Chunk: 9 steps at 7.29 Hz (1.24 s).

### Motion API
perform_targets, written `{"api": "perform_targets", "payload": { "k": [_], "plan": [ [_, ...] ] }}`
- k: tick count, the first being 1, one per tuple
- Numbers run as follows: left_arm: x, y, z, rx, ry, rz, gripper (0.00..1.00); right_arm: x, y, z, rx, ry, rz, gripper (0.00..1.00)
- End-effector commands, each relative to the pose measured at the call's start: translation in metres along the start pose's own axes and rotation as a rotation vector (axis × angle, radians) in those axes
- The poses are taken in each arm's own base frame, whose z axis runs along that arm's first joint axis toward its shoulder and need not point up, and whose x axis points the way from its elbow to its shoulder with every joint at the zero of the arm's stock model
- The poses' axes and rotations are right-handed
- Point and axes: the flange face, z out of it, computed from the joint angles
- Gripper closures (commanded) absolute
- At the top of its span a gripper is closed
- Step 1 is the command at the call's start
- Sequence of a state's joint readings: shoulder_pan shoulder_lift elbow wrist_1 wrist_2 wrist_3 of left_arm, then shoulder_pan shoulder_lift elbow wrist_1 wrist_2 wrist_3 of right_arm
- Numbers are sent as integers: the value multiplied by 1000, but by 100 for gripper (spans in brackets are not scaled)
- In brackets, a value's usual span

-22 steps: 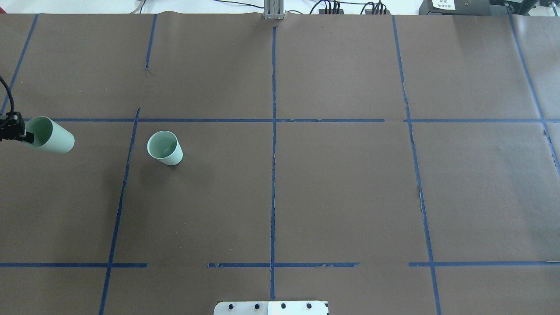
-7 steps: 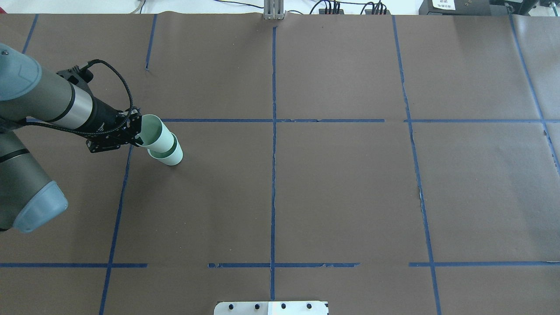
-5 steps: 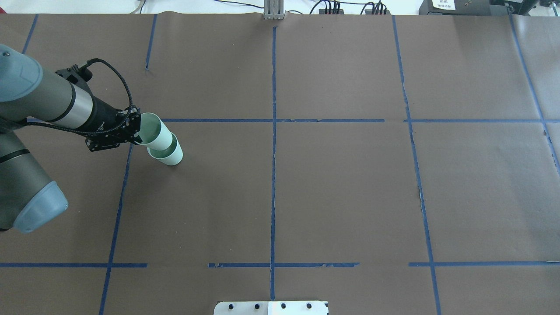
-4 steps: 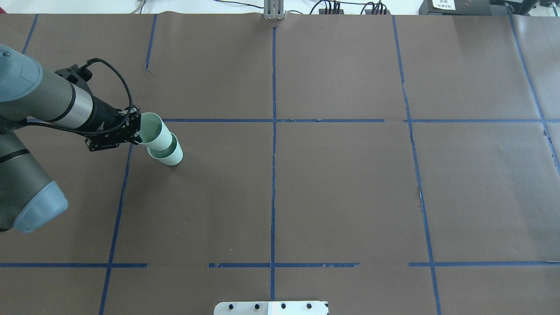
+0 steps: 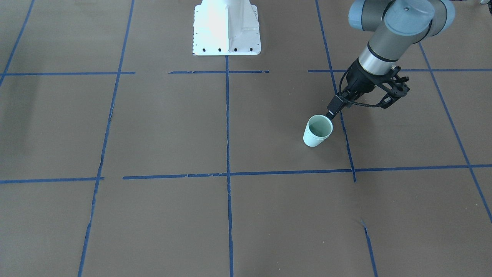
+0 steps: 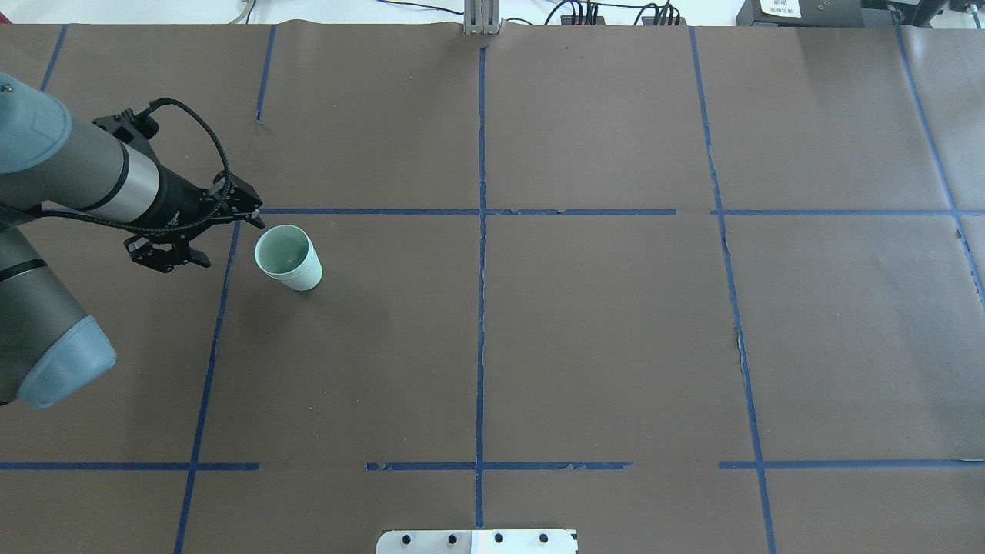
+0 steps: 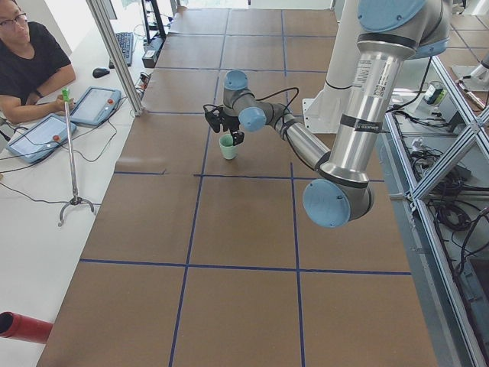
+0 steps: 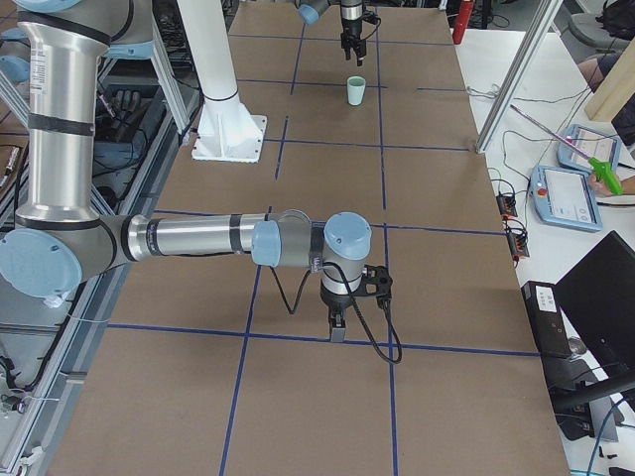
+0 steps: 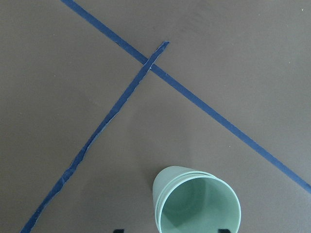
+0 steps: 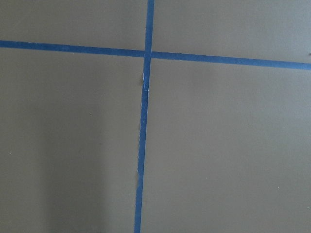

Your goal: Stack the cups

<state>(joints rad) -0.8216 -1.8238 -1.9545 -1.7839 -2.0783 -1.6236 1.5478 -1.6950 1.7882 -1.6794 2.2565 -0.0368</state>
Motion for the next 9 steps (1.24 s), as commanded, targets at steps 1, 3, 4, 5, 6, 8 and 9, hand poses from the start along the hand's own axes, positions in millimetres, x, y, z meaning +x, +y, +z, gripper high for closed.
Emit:
{"api": "perform_targets", "payload": {
  "k": [1,3,4,5,6,8,9],
  "plan": [
    [-35,-44,-31,62,-6,177,0,0,0,0,0,0,0,0],
    [-135,-97,-47,34,-94,414,0,0,0,0,0,2,0,0],
    [-195,-128,-70,3,-102,524,0,0,0,0,0,2,0,0],
    [-260,-159,-91,17,-137,579,0,1,0,0,-1,1,1,0],
    [-324,-186,-109,35,-176,640,0,1,0,0,-1,1,1,0],
    [-439,-240,-135,53,-230,618,0,1,0,0,-1,1,1,0],
    [-450,-249,-135,50,-230,603,0,0,0,0,-1,0,1,0]
  ]
}}
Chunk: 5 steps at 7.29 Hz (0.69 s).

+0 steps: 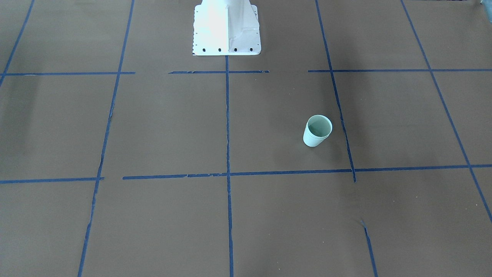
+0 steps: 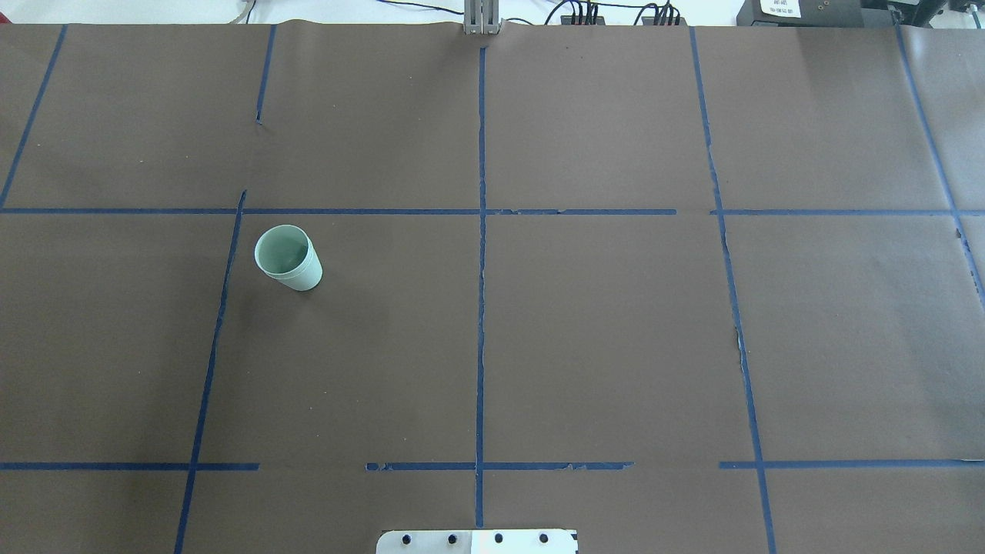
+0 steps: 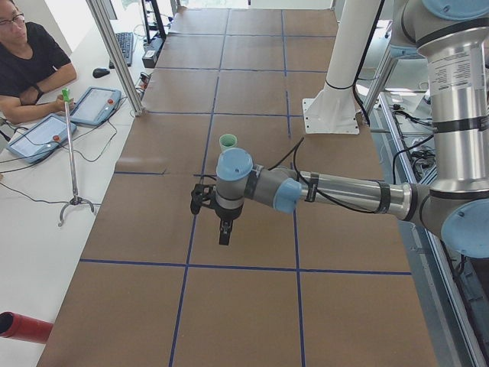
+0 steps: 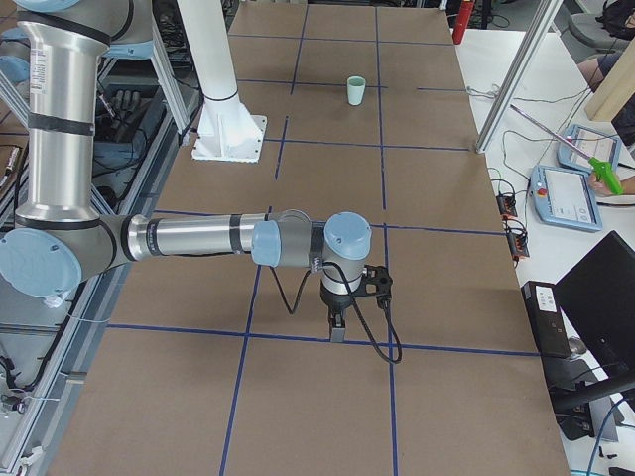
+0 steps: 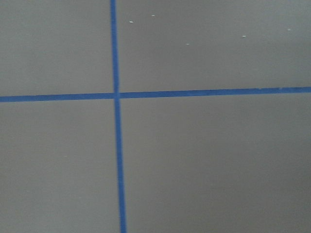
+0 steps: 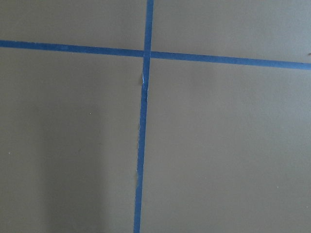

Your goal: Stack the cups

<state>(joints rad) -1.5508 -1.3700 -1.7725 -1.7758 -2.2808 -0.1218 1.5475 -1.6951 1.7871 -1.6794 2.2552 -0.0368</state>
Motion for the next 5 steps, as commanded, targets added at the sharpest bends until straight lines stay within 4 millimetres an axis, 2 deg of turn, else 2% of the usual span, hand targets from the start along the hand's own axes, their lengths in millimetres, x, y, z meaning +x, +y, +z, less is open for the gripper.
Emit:
{"api": "perform_targets", "payload": {
  "k": [1,2,3,4,5],
  "plan": [
    [-42,9,6,-6,24,-17,0,0,0,-1,1,0,0,0],
    [-30,5,-3,4,75,-7,0,-1,0,-1,2,-1,-1,0],
    [-27,1,-2,-11,108,-20,0,0,0,0,-1,-1,-1,0],
    [-18,-27,-12,-40,102,-45,0,0,0,-1,1,0,0,0],
    [-12,-45,-19,-62,94,-54,0,0,0,-1,1,0,0,0]
  ]
}}
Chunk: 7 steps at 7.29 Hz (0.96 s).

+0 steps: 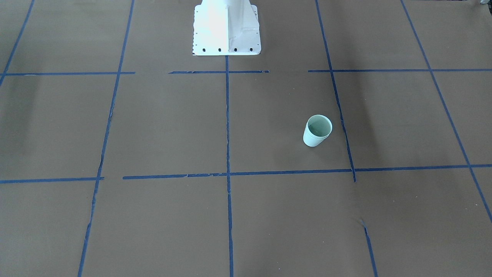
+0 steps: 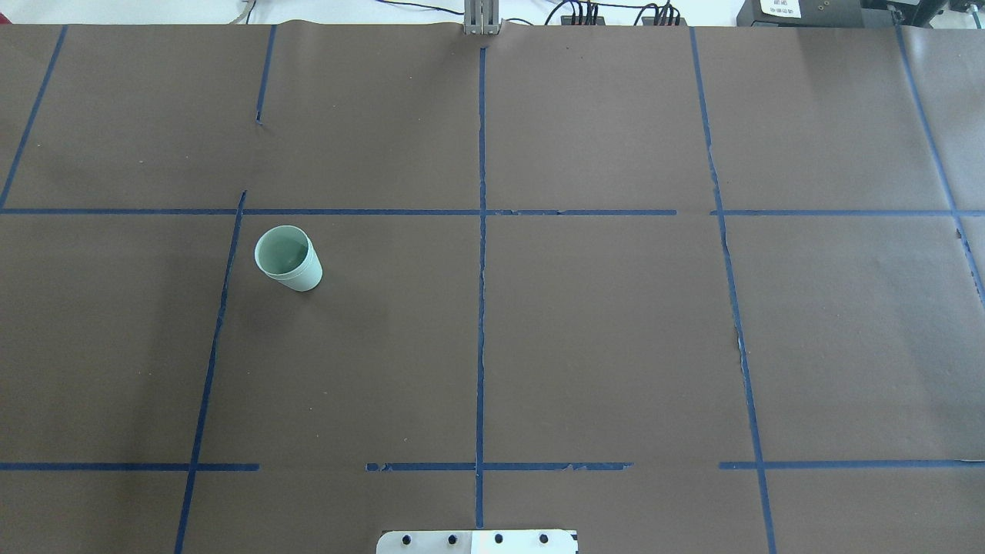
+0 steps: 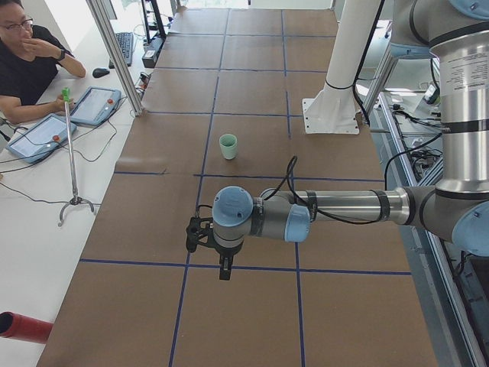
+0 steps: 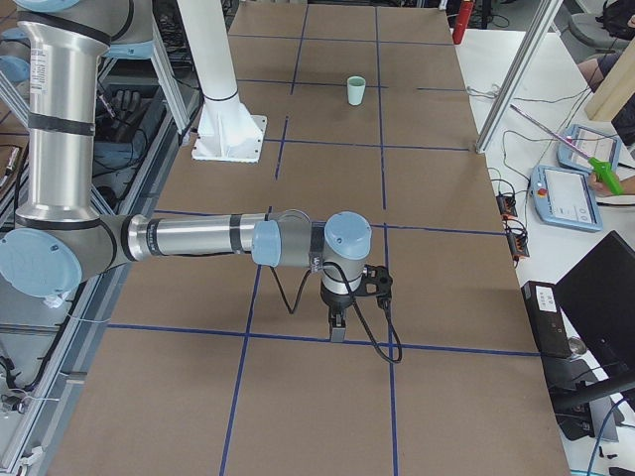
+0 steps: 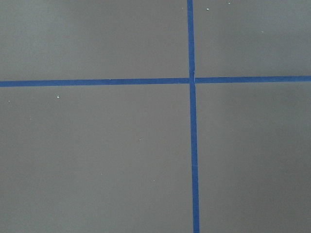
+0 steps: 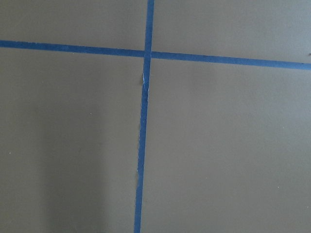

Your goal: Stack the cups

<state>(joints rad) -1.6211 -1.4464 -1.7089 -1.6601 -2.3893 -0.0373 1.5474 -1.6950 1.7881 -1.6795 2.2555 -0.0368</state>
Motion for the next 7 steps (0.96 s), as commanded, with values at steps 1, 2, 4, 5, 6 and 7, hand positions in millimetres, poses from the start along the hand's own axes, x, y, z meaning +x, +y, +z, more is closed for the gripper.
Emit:
{"api": "perform_targets", "payload": {
  "k": [1,2,4,5,6,7],
  "plan": [
    [10,-21,-9,-29,-2,-21,0,0,0,0,0,1,0,0],
    [6,-19,-6,-34,-12,-3,0,0,0,0,0,1,0,0],
    [0,-15,-9,-40,-57,82,0,0,0,0,0,1,0,0],
    [-1,-16,-8,-45,-57,78,0,0,0,0,0,1,0,0],
    [0,-17,-9,-41,-57,72,0,0,0,0,0,1,0,0],
    [1,-16,-10,-38,-54,72,0,0,0,0,0,1,0,0]
  ]
}}
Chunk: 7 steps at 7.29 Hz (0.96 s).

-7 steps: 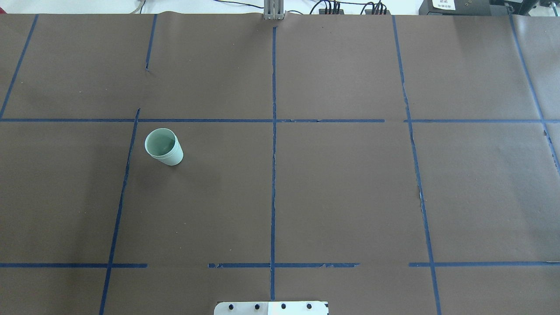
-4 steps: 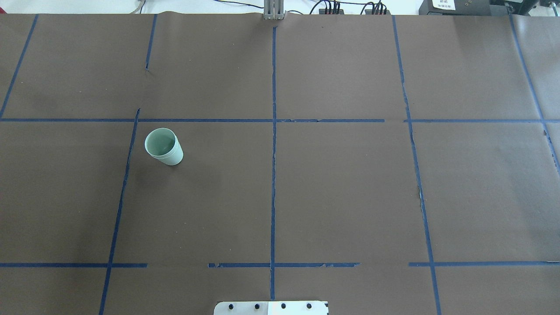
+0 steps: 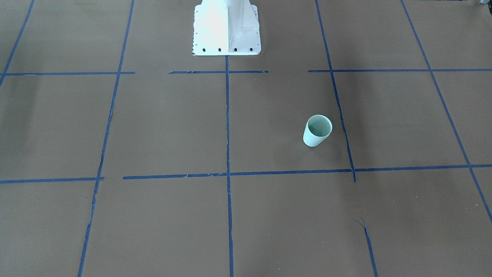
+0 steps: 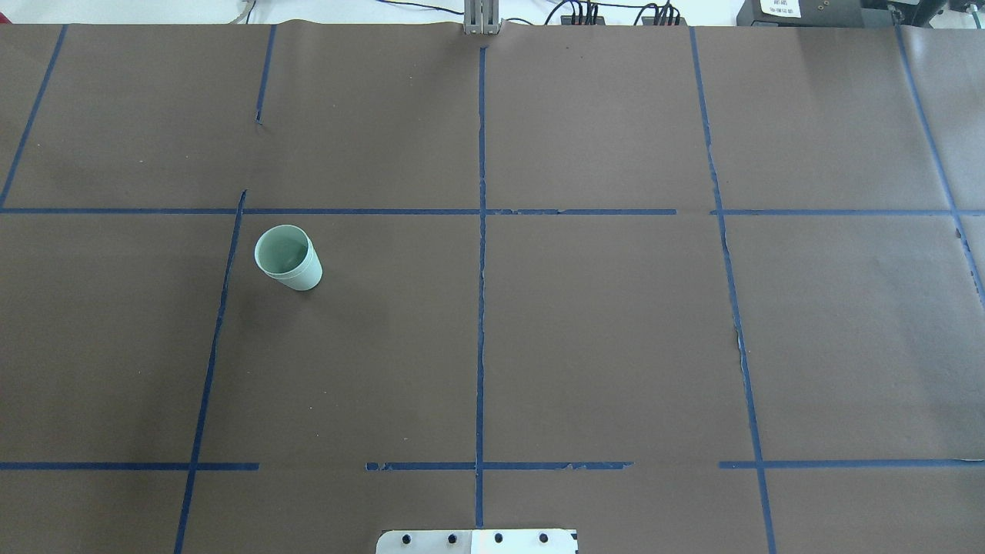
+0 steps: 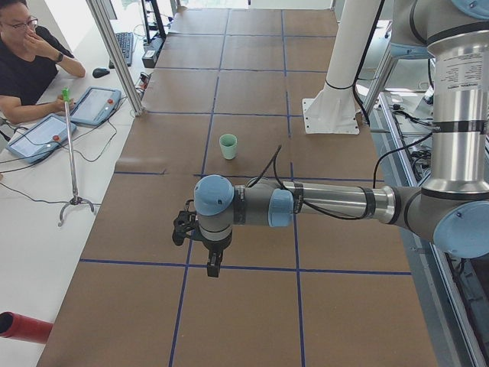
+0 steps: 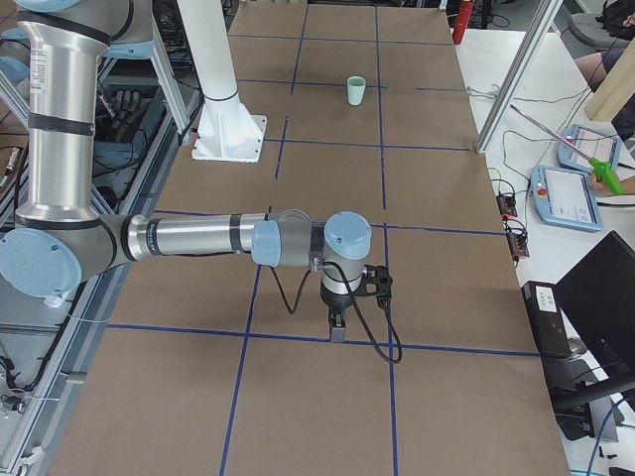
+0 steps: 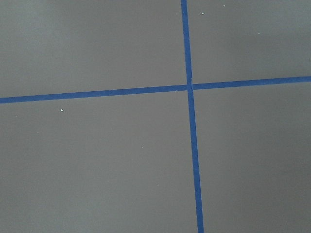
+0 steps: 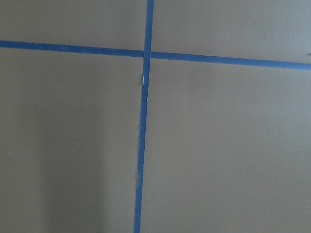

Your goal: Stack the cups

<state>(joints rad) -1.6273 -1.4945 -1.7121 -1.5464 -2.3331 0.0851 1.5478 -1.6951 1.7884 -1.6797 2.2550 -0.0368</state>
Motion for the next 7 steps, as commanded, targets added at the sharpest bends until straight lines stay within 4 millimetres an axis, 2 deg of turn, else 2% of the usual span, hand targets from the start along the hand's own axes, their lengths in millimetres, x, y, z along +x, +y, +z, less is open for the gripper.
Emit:
{"api": "perform_targets", "payload": {
  "k": [1,4,7],
  "plan": [
    [3,-2,-3,9,-2,5,0,0,0,0,0,0,0,0],
    [-5,21,7,-12,13,-17,0,0,0,0,0,0,0,0],
    [3,16,-3,5,1,2,0,0,0,0,0,0,0,0]
  ]
}}
